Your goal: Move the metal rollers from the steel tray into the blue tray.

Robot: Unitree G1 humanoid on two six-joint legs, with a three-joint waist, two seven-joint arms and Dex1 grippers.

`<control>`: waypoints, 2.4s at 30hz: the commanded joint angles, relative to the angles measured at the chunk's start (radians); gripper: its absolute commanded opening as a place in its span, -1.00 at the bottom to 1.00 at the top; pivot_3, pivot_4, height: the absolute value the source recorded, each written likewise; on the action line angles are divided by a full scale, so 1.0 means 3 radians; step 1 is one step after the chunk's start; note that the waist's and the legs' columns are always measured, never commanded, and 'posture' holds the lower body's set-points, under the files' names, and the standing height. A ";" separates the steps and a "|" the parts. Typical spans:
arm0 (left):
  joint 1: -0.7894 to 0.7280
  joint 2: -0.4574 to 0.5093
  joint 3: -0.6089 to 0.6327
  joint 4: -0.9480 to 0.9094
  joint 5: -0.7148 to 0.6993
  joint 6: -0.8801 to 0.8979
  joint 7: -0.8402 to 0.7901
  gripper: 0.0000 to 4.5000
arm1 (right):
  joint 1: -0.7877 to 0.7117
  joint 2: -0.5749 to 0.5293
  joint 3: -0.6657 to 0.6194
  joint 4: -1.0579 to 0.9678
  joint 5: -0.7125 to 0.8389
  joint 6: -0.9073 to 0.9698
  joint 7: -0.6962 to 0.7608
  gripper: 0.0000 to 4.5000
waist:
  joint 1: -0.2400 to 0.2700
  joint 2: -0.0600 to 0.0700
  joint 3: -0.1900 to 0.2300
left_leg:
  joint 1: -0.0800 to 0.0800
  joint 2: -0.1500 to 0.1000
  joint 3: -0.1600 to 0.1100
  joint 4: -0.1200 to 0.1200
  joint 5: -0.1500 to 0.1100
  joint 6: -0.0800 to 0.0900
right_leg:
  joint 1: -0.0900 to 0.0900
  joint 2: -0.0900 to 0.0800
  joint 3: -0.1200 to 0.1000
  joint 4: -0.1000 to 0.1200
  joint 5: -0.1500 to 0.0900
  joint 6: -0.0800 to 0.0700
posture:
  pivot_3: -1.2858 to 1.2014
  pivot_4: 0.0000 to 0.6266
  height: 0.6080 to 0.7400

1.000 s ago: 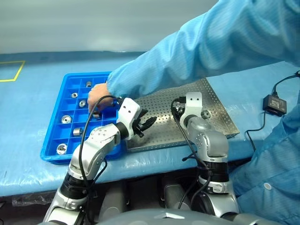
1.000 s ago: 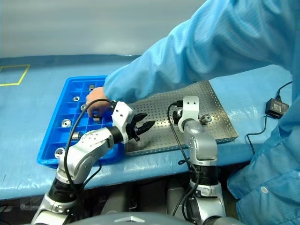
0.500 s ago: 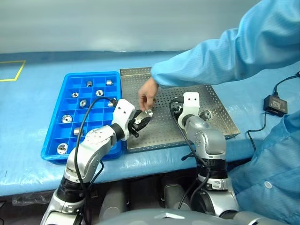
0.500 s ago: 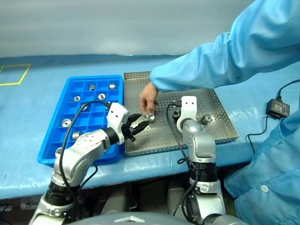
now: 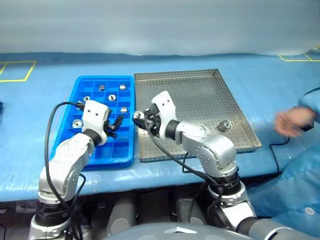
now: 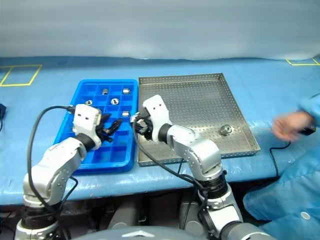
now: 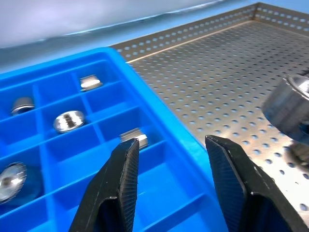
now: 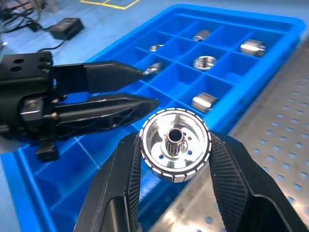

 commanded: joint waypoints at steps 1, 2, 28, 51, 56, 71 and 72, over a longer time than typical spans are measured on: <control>0.0059 0.0020 0.0231 -0.0233 0.0119 0.0046 0.0192 0.06 | -0.0109 0.0086 0.0235 0.0162 0.0027 -0.0124 0.0090 -0.25 | 0.0033 -0.0001 0.0000 | 0.0000 0.0000 0.0000 0.0000 0.0000 0.0000 | 0.0000 0.0000 -0.0001 0.0000 0.0000 0.0000 | 0.14 -0.52 1.00; 0.0074 0.0012 0.0287 -0.0261 0.0120 0.0060 0.0220 0.06 | -0.0129 0.0104 0.0292 0.0225 0.0016 -0.0152 0.0109 -0.25 | 0.0050 -0.0002 -0.0001 | 0.0000 0.0000 -0.0001 -0.0001 0.0000 0.0000 | 0.0000 0.0000 -0.0001 0.0000 0.0000 -0.0001 | 0.15 -0.52 1.00; 0.0267 0.0005 0.0378 -0.0525 0.0034 0.0382 0.0110 0.06 | -0.0070 0.0270 0.0647 0.0733 -0.0072 -0.0538 0.0300 0.74 | 0.0209 -0.0012 -0.0006 | -0.0001 0.0001 -0.0004 -0.0004 -0.0001 -0.0007 | -0.0004 -0.0003 -0.0011 -0.0003 0.0000 -0.0005 | 0.18 -0.52 1.00; 0.0005 -0.0249 -0.0533 -0.0039 -0.0189 -0.0203 -0.0525 0.06 | 0.0498 -0.0562 -0.0100 -0.0033 -0.0370 -0.0067 -0.0375 0.74 | 0.0101 -0.0016 -0.0008 | -0.0003 -0.0006 0.0001 -0.0006 -0.0001 -0.0005 | -0.0004 0.0001 -0.0013 -0.0005 -0.0004 -0.0013 | 0.09 -0.52 1.00; 0.0057 -0.0176 -0.0604 -0.0076 -0.0194 -0.0185 -0.0565 0.06 | 0.0549 -0.0518 -0.0077 0.0153 -0.0460 -0.0081 -0.0460 0.74 | 0.0102 -0.0016 -0.0008 | -0.0003 -0.0001 0.0000 -0.0004 -0.0001 -0.0004 | -0.0002 -0.0002 -0.0012 -0.0005 -0.0003 -0.0011 | 0.10 -0.52 1.00; 0.0097 -0.0156 -0.0655 -0.0131 -0.0197 -0.0127 -0.0486 0.06 | 0.0557 -0.0446 -0.0130 0.0356 -0.0597 -0.0195 -0.0554 -0.24 | 0.0104 -0.0016 -0.0009 | -0.0003 0.0000 -0.0001 -0.0003 -0.0001 -0.0005 | -0.0002 -0.0001 -0.0012 -0.0004 -0.0003 -0.0011 | 0.11 -0.52 1.00; 0.0107 -0.0153 -0.0650 -0.0138 -0.0199 -0.0123 -0.0482 0.06 | 0.0542 -0.0415 -0.0161 0.0369 -0.0597 -0.0216 -0.0573 -0.24 | 0.0104 -0.0016 -0.0009 | -0.0003 0.0000 -0.0001 -0.0003 -0.0001 -0.0005 | -0.0002 0.0000 -0.0012 -0.0004 -0.0003 -0.0011 | 0.11 -0.52 1.00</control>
